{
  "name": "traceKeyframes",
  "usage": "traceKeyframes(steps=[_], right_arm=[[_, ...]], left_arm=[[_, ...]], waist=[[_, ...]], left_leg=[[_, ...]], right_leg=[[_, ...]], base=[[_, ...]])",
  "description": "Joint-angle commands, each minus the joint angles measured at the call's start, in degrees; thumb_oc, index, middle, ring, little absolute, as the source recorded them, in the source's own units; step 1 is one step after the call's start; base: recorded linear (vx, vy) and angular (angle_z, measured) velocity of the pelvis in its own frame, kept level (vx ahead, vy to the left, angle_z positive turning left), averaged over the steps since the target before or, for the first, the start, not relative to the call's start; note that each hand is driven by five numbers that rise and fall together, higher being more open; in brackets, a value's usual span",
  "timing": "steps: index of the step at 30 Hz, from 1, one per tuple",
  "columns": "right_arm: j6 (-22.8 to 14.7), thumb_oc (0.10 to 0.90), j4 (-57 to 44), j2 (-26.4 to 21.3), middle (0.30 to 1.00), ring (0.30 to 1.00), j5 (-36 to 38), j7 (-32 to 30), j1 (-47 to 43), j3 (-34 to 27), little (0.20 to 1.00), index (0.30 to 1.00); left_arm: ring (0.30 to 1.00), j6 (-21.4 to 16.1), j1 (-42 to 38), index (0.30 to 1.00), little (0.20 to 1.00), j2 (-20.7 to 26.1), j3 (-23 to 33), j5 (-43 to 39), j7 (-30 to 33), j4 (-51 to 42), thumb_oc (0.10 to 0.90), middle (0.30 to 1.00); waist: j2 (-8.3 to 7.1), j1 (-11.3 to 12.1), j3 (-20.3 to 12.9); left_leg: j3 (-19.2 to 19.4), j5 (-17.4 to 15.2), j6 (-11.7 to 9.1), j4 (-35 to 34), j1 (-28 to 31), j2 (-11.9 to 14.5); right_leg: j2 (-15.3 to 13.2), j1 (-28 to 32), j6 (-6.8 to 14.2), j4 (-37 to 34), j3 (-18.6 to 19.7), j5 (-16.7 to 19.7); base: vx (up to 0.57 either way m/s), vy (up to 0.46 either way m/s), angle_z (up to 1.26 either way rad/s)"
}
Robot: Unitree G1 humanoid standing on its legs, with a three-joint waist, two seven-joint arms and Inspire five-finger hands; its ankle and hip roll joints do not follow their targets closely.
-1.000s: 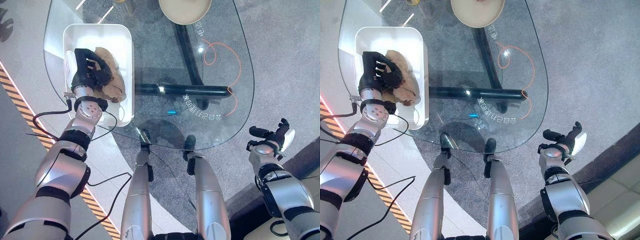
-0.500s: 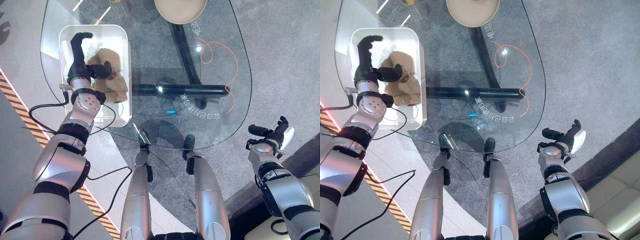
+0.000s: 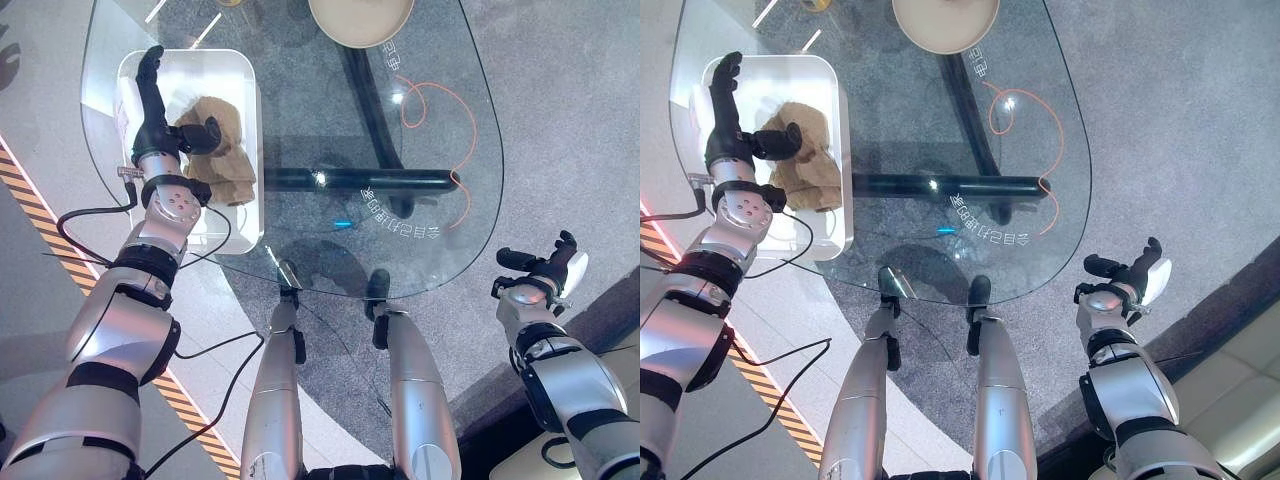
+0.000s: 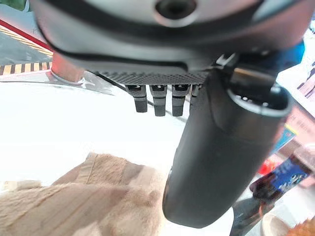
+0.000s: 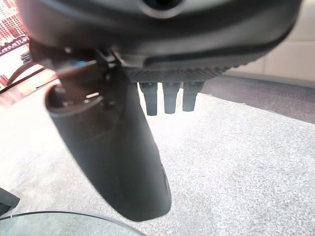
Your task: Wipe the table with a cloth and put it in the basket.
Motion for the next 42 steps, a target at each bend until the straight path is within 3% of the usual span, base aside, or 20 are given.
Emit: traceKeyframes(steps=[1,8,17,21,30,34,39,40,42], right_arm=[[-1.65,0.800,0.68,-4.42,0.900,0.900,1.14,-0.91,2.92,-0.17,0.900,0.900],[-1.00,0.800,-0.69,-2.76,0.900,0.900,-0.99,2.18,10.18,-1.85,0.900,0.900],[-0.76,0.800,-3.90,-0.35,0.900,0.900,-7.31,5.02,24.37,-4.88,0.900,0.900],[-0.40,0.800,-5.28,0.61,0.900,0.900,-10.18,6.91,31.17,-6.69,0.900,0.900],[8.92,0.800,-2.84,4.14,0.900,0.900,-16.79,16.41,38.65,-6.22,0.900,0.900],[11.27,0.800,-0.17,5.38,0.900,0.900,-19.30,20.49,39.89,-5.62,0.900,0.900],[13.02,0.800,1.59,6.97,0.900,0.900,-23.25,24.49,40.54,-4.44,0.900,0.900],[13.07,0.800,2.17,7.41,0.900,0.900,-24.45,25.30,40.67,-4.09,0.900,0.900],[14.23,0.800,2.60,7.94,0.900,0.900,-25.01,26.70,40.72,-3.68,0.900,0.900]], left_arm=[[0.900,-6.73,-3.12,0.900,0.900,5.49,4.18,1.92,6.23,-3.20,0.800,0.900],[0.900,-8.84,6.05,0.900,0.900,7.49,9.09,1.30,6.02,-10.69,0.800,0.900],[0.900,-11.14,29.48,0.900,0.900,4.28,20.51,-6.33,-3.08,-16.09,0.800,0.900],[0.900,-10.74,39.63,0.900,0.900,1.05,24.38,-4.70,-5.47,-16.55,0.800,0.900],[0.900,-4.78,52.34,0.900,0.900,-6.03,23.16,1.20,-11.82,-5.22,0.800,0.900],[0.900,-1.27,56.37,0.900,0.900,-9.11,23.59,-0.81,-15.81,2.73,0.800,0.900],[0.900,7.18,59.49,0.900,0.900,-12.50,23.65,0.00,-25.20,9.90,0.800,0.900],[0.900,10.89,59.86,0.900,0.900,-13.08,23.27,1.65,-29.34,11.06,0.800,0.900],[0.900,12.41,60.39,0.900,0.900,-13.92,21.89,2.76,-32.35,12.25,0.800,0.900]], waist=[[-0.91,1.48,-1.66],[-1.03,2.82,-2.45],[-1.17,4.93,-10.93],[-1.13,5.33,-14.93],[-0.96,5.99,-22.46],[-0.88,6.39,-24.34],[-0.97,6.10,-25.47],[-0.99,6.08,-25.76],[-0.91,5.86,-26.09]], left_leg=[[3.42,-10.63,1.24,6.29,3.70,-3.00],[2.41,-10.09,1.12,2.28,12.05,-3.36],[1.23,-8.42,1.12,-7.59,24.74,-3.96],[0.94,-8.29,1.34,-11.33,31.33,-3.97],[0.58,-7.88,1.57,-15.58,39.88,-3.52],[0.82,-8.23,1.49,-16.10,42.22,-3.20],[1.33,-8.67,1.44,-16.10,44.00,-2.83],[1.51,-8.81,1.48,-16.10,44.25,-2.74],[1.76,-8.95,1.53,-16.10,44.63,-2.62]], right_leg=[[4.62,4.33,3.31,-10.42,3.32,4.61],[3.63,12.43,4.47,-14.32,3.48,5.47],[1.10,26.19,5.79,-23.42,3.55,7.37],[0.75,33.69,6.05,-27.58,3.09,7.90],[0.28,43.21,6.65,-32.17,1.76,9.15],[0.05,45.99,6.69,-33.24,0.90,9.12],[-0.06,48.06,6.59,-33.72,0.42,8.75],[-0.13,48.36,6.54,-33.78,0.22,8.64],[-0.18,48.84,6.53,-33.97,0.07,8.64]], base=[[-0.02,-0.040,0.01],[0.00,-0.055,0.01],[0.11,-0.022,-0.03],[0.20,0.011,0.07],[0.18,0.002,0.06],[0.11,0.015,0.06],[0.07,0.034,0.00],[0.06,0.028,0.00],[0.08,0.035,0.00]])
